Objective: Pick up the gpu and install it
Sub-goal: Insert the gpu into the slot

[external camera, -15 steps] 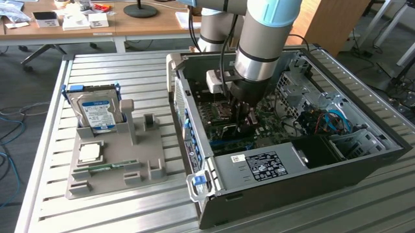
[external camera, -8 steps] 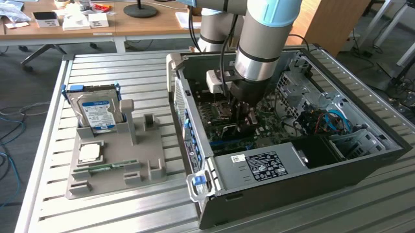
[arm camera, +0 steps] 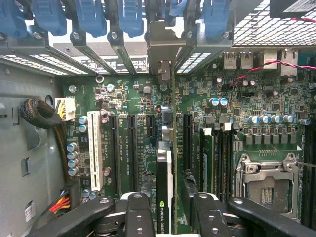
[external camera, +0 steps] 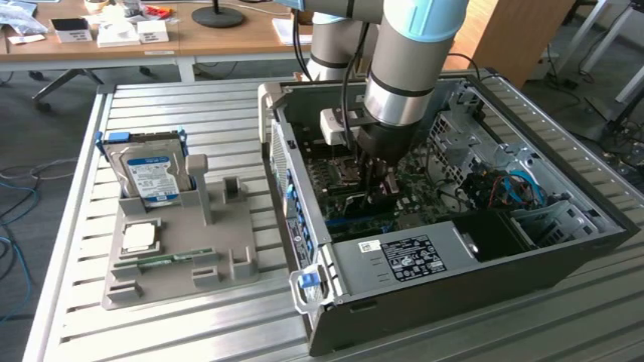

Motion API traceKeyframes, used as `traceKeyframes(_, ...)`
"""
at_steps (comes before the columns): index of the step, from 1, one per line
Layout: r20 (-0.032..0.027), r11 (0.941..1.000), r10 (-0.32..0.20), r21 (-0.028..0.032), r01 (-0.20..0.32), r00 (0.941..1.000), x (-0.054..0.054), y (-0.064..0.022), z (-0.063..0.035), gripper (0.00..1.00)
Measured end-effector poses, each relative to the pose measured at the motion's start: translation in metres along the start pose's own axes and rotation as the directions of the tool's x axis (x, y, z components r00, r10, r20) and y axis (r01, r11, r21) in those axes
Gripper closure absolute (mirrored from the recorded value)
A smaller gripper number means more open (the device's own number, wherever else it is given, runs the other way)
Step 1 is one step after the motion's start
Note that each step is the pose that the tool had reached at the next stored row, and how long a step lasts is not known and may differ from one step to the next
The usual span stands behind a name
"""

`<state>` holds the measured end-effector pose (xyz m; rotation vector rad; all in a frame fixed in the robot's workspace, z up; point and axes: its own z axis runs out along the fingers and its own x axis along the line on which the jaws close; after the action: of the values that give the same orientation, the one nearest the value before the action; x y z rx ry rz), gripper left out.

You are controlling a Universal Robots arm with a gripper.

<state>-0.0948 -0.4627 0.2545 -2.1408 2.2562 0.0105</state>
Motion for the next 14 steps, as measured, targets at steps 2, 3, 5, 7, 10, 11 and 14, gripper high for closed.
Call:
traceKeyframes(2, 0.0000, 1.0000, 0.000, 0.0000, 0.000, 1.0000, 0.0000, 0.0000, 0.0000, 0.62)
traceKeyframes(3, 0.0000, 1.0000, 0.000, 0.0000, 0.000, 1.0000, 0.0000, 0.0000, 0.0000, 0.62)
traceKeyframes(5, -0.0001, 1.0000, 0.000, -0.0001, 0.000, 1.0000, -0.0005, 0.0000, -0.0001, 0.62)
traceKeyframes(7, 0.0000, 1.0000, 0.000, 0.0001, 0.000, 1.0000, -0.0016, 0.0002, 0.0001, 0.62)
traceKeyframes(10, 0.0000, 1.0000, 0.000, 0.0000, 0.000, 1.0000, -0.0017, 0.0001, 0.0001, 0.62)
traceKeyframes(11, 0.0000, 1.0000, 0.000, 0.0000, 0.000, 1.0000, -0.0017, 0.0001, 0.0001, 0.62)
traceKeyframes(14, 0.0000, 1.0000, 0.000, 0.0000, 0.000, 1.0000, -0.0018, 0.0001, 0.0001, 0.62)
